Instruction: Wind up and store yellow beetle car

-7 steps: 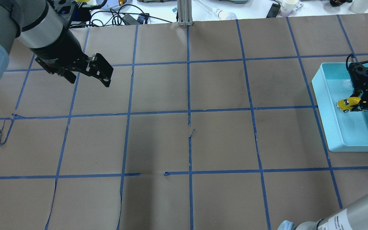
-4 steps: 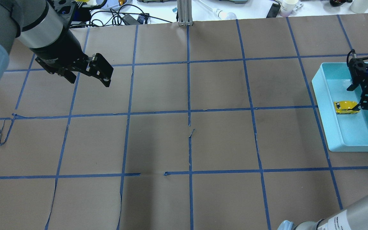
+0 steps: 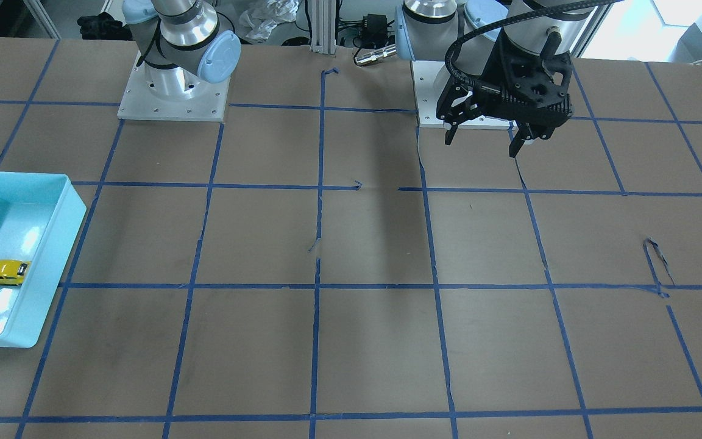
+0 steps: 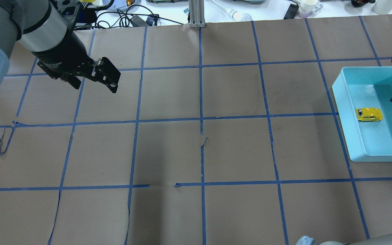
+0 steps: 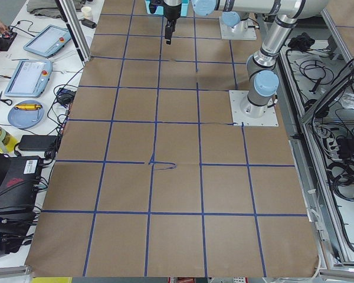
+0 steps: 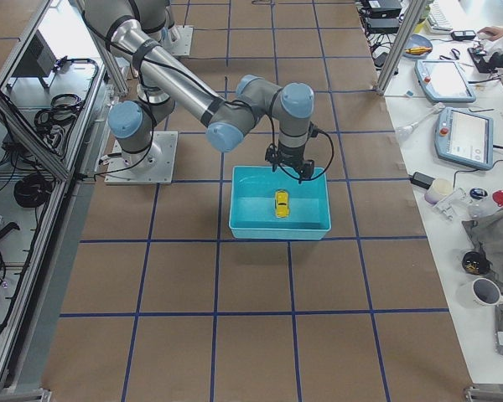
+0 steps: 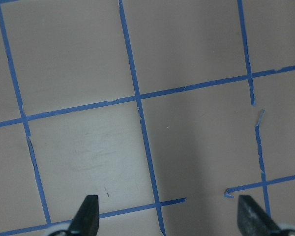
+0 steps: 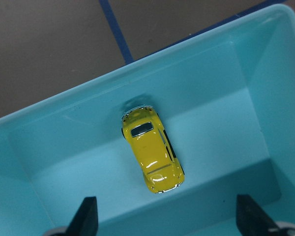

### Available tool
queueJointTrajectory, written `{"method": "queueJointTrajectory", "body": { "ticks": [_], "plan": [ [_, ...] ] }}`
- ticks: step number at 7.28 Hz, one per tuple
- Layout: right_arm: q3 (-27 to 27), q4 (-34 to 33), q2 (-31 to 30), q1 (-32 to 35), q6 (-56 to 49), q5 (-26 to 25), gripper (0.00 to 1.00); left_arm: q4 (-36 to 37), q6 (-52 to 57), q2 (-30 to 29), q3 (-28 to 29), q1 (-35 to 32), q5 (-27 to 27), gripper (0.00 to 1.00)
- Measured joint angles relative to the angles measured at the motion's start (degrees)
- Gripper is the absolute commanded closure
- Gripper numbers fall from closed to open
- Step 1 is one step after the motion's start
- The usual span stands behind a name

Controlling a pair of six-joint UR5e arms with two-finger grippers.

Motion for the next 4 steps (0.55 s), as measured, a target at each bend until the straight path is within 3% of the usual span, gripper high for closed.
{"method": "queueJointTrajectory", "body": {
  "ticks": [2, 4],
  "plan": [
    [-6.0, 10.2, -3.0, 3.3, 26.2, 0.2, 0.0, 0.0, 0.0, 0.0, 0.0, 0.0, 0.0, 0.0],
    [-11.7, 16.9, -3.4, 13.8, 54.3, -1.4, 0.0, 0.0, 0.0, 0.0, 0.0, 0.0, 0.0, 0.0]
  ]
}}
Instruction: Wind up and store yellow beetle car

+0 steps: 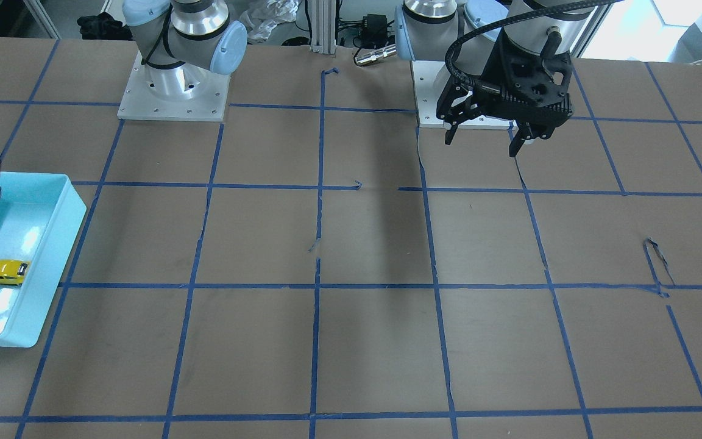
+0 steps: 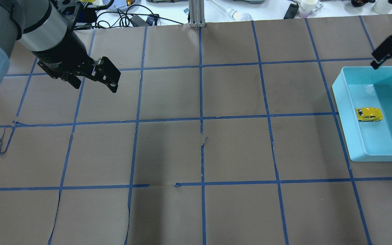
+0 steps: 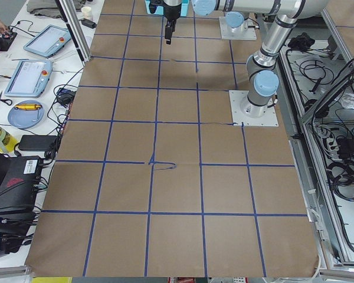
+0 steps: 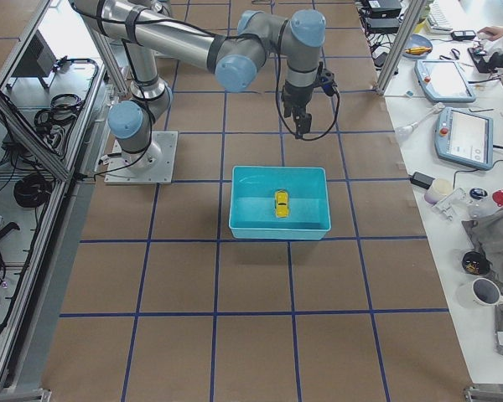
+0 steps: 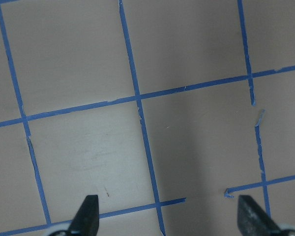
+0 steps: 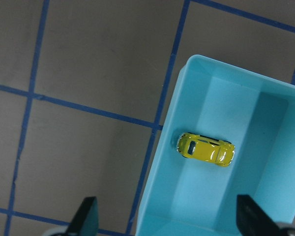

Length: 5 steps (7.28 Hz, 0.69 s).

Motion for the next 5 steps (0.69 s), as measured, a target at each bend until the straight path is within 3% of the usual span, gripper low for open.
{"method": "queueJointTrajectory", "body": {
  "ticks": [2, 5],
  "plan": [
    [-1.2, 1.3, 0.0, 10.2, 18.4, -1.2, 0.0, 0.0, 0.0, 0.0, 0.0, 0.2, 0.0, 0.0],
    [-1.0, 1.3, -0.3, 15.1, 27.3, -1.4, 0.0, 0.0, 0.0, 0.0, 0.0, 0.9, -0.2, 0.0]
  ]
}}
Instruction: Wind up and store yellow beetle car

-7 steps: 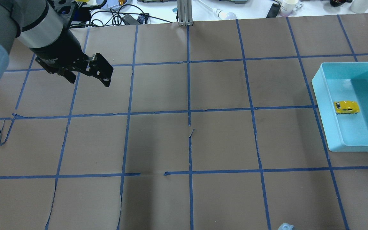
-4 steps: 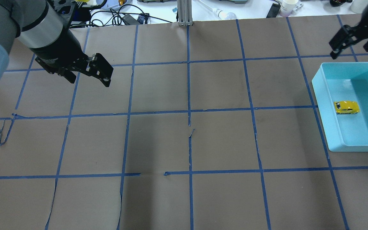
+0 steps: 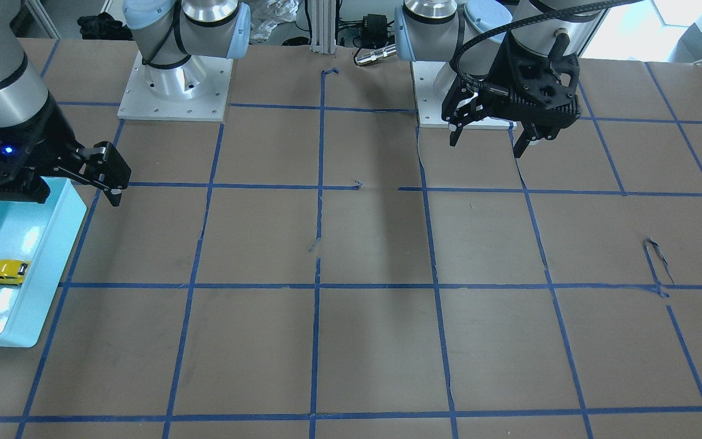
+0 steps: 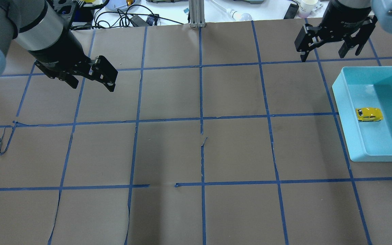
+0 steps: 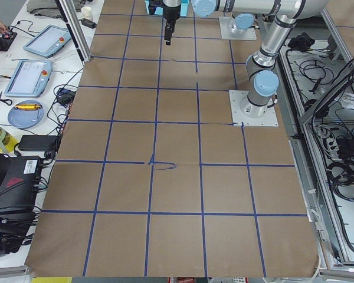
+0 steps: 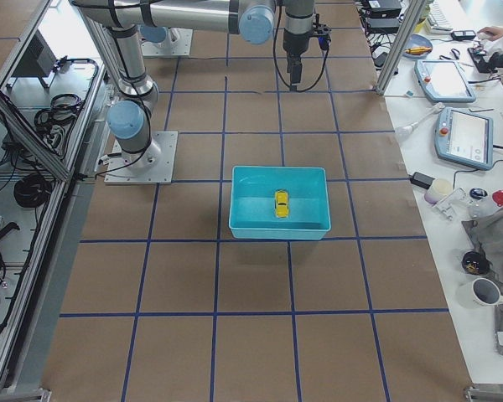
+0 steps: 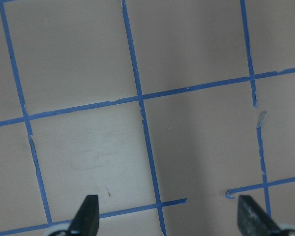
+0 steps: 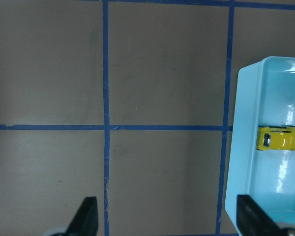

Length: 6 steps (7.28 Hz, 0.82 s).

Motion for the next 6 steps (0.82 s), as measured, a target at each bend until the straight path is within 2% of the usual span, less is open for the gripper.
{"method": "queueJointTrajectory", "body": {
  "ticks": [2, 6],
  "plan": [
    [0.9, 0.4, -1.7, 1.8, 8.2, 0.6, 0.0, 0.0, 0.0, 0.1, -0.1, 0.1, 0.0, 0.0],
    [2.1, 2.8, -3.3, 3.8, 11.1, 4.2, 0.0, 0.0, 0.0, 0.1, 0.0, 0.1, 0.1, 0.0]
  ]
}}
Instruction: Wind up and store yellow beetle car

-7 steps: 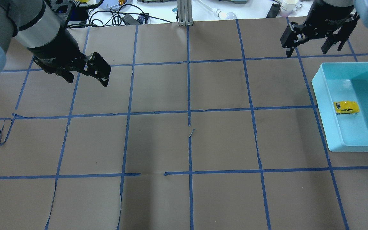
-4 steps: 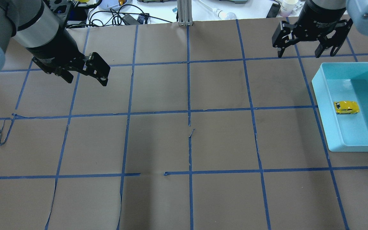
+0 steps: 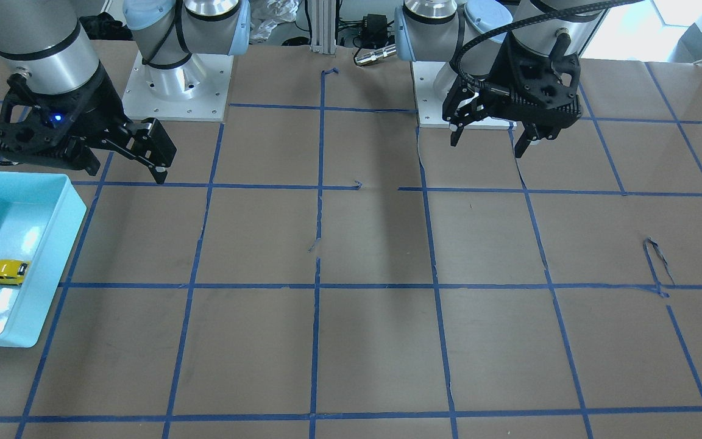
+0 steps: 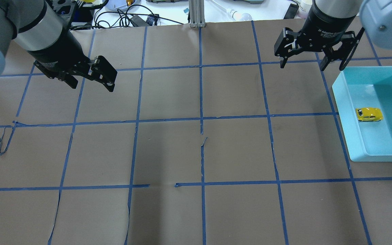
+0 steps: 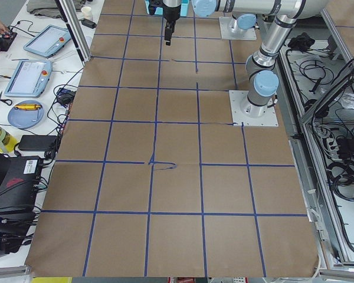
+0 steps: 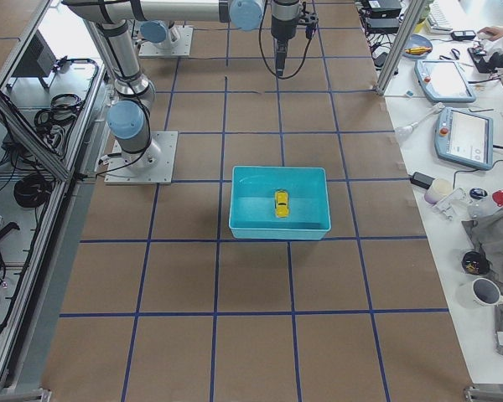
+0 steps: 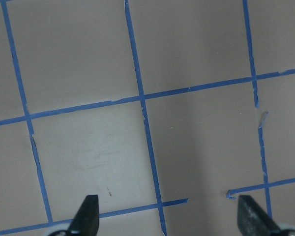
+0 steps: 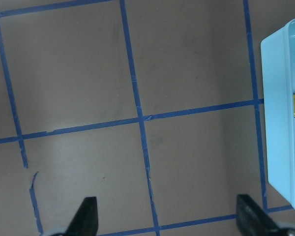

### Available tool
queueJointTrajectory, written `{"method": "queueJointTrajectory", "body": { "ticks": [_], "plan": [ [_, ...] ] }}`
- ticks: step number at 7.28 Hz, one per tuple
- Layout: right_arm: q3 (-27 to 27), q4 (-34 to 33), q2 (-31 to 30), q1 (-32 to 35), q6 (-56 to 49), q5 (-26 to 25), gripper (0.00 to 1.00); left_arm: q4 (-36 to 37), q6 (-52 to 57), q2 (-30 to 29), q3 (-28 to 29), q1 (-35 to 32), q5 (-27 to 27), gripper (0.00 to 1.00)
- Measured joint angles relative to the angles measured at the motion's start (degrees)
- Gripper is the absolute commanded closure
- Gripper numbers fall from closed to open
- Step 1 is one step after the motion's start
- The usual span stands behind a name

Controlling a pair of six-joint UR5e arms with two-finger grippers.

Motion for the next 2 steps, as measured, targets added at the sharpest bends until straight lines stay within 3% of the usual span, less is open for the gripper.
{"method": "queueJointTrajectory", "body": {
  "ticks": [2],
  "plan": [
    [0.0, 2.4, -0.4, -0.1, 0.0, 0.1, 0.0, 0.2, -0.7, 0.2, 0.1, 0.2, 0.4, 0.0]
  ]
}}
